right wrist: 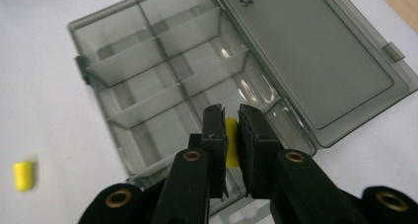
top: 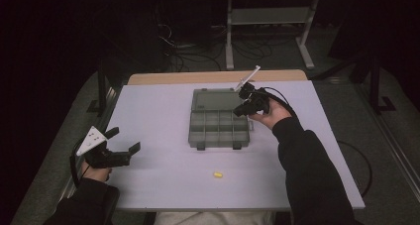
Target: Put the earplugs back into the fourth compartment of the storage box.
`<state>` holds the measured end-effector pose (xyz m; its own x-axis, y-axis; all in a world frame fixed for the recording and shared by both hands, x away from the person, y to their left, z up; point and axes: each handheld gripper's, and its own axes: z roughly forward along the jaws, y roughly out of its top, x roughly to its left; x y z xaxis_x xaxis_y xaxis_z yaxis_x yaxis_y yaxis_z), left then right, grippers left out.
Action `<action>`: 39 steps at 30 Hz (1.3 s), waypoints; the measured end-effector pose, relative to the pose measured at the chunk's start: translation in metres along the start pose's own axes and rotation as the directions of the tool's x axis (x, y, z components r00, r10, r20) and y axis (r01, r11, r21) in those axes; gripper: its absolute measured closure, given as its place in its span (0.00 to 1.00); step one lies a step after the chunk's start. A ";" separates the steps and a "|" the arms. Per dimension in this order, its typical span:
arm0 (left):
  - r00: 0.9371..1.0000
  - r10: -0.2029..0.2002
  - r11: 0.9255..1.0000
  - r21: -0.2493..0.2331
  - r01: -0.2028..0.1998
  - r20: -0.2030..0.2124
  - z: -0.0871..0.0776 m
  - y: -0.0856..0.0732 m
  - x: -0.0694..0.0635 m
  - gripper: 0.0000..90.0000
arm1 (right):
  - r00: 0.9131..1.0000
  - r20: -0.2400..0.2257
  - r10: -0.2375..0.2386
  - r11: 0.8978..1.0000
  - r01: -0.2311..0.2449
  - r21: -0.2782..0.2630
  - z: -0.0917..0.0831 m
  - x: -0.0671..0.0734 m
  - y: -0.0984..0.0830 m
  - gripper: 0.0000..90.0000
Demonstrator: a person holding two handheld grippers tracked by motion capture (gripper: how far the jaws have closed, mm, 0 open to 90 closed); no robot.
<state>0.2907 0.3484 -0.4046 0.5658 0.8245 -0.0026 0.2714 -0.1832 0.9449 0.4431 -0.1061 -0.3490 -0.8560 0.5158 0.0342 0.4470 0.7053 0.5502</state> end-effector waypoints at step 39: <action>1.000 -0.003 1.000 0.005 0.003 0.008 0.000 0.000 0.000 0.00 | 0.996 0.061 0.070 0.998 -0.070 -0.002 0.014 -0.008 -0.003 0.47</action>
<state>0.2909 0.3484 -0.4048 0.5710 0.8209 -0.0080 0.2767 -0.1833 0.9433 0.4519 -0.1056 -0.3629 -0.8051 0.5927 0.0221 0.5056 0.6664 0.5479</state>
